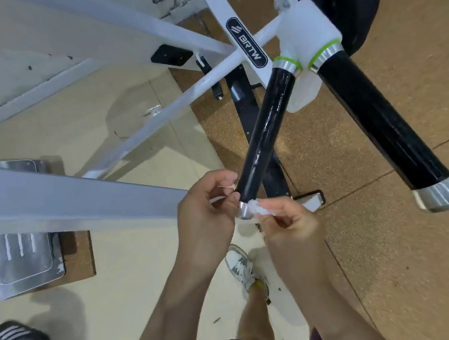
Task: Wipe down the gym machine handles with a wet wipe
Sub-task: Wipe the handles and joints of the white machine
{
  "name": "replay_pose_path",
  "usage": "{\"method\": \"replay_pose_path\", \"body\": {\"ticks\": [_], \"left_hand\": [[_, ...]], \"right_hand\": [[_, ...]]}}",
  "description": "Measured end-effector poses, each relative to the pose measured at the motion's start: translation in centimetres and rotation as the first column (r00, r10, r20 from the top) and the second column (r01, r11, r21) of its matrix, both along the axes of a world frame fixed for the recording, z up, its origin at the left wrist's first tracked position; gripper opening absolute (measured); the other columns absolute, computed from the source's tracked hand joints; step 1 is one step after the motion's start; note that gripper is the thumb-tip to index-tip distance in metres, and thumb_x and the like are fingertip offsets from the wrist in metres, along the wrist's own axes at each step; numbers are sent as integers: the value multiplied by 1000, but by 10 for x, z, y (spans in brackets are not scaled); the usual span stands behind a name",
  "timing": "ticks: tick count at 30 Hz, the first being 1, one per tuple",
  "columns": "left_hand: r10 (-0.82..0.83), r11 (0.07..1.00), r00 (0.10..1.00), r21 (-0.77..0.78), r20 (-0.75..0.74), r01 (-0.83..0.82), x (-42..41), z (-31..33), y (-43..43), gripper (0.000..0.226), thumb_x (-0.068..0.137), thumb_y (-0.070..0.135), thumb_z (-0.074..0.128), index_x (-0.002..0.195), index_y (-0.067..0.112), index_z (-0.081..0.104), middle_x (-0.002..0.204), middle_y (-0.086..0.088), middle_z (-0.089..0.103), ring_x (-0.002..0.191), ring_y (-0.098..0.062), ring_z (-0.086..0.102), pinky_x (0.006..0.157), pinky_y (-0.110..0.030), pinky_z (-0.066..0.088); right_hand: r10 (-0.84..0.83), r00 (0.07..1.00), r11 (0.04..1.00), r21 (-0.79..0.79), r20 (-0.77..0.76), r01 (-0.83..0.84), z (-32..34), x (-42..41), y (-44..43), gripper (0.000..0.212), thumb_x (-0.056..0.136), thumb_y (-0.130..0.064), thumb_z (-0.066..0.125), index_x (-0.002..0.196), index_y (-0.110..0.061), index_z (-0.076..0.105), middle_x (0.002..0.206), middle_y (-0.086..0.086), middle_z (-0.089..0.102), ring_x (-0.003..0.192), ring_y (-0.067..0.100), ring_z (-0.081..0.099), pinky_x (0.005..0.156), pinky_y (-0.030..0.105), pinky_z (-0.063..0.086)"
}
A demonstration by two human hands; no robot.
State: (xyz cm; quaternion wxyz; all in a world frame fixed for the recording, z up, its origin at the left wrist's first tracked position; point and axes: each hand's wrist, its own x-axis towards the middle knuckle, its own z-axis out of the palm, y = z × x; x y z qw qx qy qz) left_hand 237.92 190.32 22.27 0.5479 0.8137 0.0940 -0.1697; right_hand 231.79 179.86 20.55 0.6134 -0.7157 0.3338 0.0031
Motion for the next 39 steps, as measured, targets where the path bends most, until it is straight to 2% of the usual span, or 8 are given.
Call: {"method": "replay_pose_path", "body": {"ticks": [7,11,16,18,22,31,34,39], "left_hand": [[154,951,978,-248,-143,-186,-44,21,-5,21,80,29,66,100,28,73,91,8,75,86,-5,69,77,-15,51],[228,884,942,-355,-245,-306,-40,22,9,21,82,29,66,95,17,77,90,-6,76,91,-23,71,86,-36,55],[300,825,912,-403,-279,-395,-28,14,13,15,84,1,67,86,15,71,70,-3,70,66,-11,68,65,-28,56],[395,818,888,-349,-237,-457,-26,8,9,14,83,0,67,82,13,68,70,-11,63,61,-11,67,68,-32,59],[443,845,881,-251,-166,-472,-26,-11,5,20,83,2,67,79,22,66,80,-18,59,55,-22,57,54,-31,51],[240,962,960,-100,-146,-255,-33,-25,29,26,88,12,64,91,37,71,97,12,70,79,3,60,68,-6,45],[242,940,961,-214,-137,-267,-28,-21,24,25,94,17,57,108,33,69,105,17,70,94,13,59,81,-6,46],[-6,917,985,-394,-173,-64,-3,-17,29,17,93,27,60,103,31,73,81,22,72,83,11,63,75,-8,43]], "right_hand": [[7,999,962,271,-51,7,35,8,-3,8,78,-3,74,86,-4,71,69,9,73,62,19,70,57,24,54],[141,987,976,177,-76,-126,47,20,1,10,81,-18,73,76,-9,72,63,5,69,56,20,64,56,28,55],[424,905,893,-154,-32,-424,48,42,-5,7,85,-16,69,84,-23,70,65,-7,61,57,3,56,55,11,43],[592,805,707,-459,-34,-538,47,53,-3,15,85,-8,67,86,-22,71,78,-11,65,65,4,60,64,9,44],[814,493,15,-839,-305,-544,40,59,8,13,59,-8,72,64,-20,70,68,-10,66,66,13,62,68,18,37],[613,-14,-591,-447,-790,-671,64,123,28,19,83,-10,54,85,-26,64,78,-5,56,87,19,48,74,31,37],[511,-33,-630,-348,-859,-695,59,139,27,20,82,-8,55,74,-26,59,81,-2,55,79,20,49,66,31,33],[649,106,-336,-409,-753,-849,58,129,19,8,87,-23,63,89,-30,65,89,-2,61,80,18,58,65,28,43]]}}
